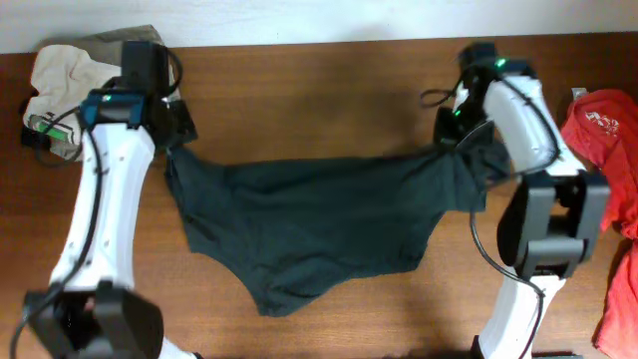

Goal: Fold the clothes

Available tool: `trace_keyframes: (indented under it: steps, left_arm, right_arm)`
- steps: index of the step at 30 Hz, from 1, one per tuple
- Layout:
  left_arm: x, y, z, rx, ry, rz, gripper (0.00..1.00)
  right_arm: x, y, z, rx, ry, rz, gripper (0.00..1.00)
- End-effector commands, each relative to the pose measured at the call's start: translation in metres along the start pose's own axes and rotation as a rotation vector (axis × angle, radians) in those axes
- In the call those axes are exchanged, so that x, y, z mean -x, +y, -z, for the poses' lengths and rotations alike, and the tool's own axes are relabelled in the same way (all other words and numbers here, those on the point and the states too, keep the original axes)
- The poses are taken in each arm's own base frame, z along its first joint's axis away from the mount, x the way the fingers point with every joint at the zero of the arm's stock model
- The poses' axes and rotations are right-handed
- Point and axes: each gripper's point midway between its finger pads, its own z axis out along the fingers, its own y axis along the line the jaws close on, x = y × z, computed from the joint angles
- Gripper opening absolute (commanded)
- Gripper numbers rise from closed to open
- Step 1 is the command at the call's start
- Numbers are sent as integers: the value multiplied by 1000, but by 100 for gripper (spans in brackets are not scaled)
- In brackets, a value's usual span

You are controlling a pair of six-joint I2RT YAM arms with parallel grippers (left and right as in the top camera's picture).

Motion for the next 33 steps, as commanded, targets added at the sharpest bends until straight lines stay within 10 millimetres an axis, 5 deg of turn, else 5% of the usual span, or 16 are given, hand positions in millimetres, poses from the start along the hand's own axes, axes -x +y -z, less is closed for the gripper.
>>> trace_keyframes:
  steps: [1, 2, 4, 5, 6, 10, 14, 18, 23, 33]
  left_arm:
    - [23, 7, 91, -93, -221, 41, 1]
    - [23, 10, 103, -103, -249, 46, 1]
    - [22, 11, 107, -105, -253, 48, 1]
    - [19, 10, 103, -101, -235, 44, 1]
    - [16, 8, 97, -105, -208, 38, 1]
    - [10, 0, 61, -84, -111, 20, 1]
    - [-2, -7, 5, -38, 26, -5, 1]
    - [-12, -10, -29, -9, 111, -20, 1]
    - [-14, -10, -32, -5, 122, -22, 1]
    - [-14, -11, -32, -5, 122, -23, 1]
  right_arm:
    - [20, 12, 99, 86, -202, 18, 4]
    - [20, 14, 116, 93, -229, 23, 4]
    - [21, 14, 118, 90, -232, 23, 7]
    - [21, 13, 112, 85, -219, 39, 33]
    - [21, 13, 108, 82, -210, 43, 43]
    - [19, 10, 83, 61, -136, 58, 50]
    - [-10, -2, 35, 22, 30, 39, 50]
    - [-41, -15, -14, -7, 153, 26, 50]
    - [-62, -40, -62, -59, 193, 1, 50]
    - [-58, -28, -84, 28, 149, 1, 38]
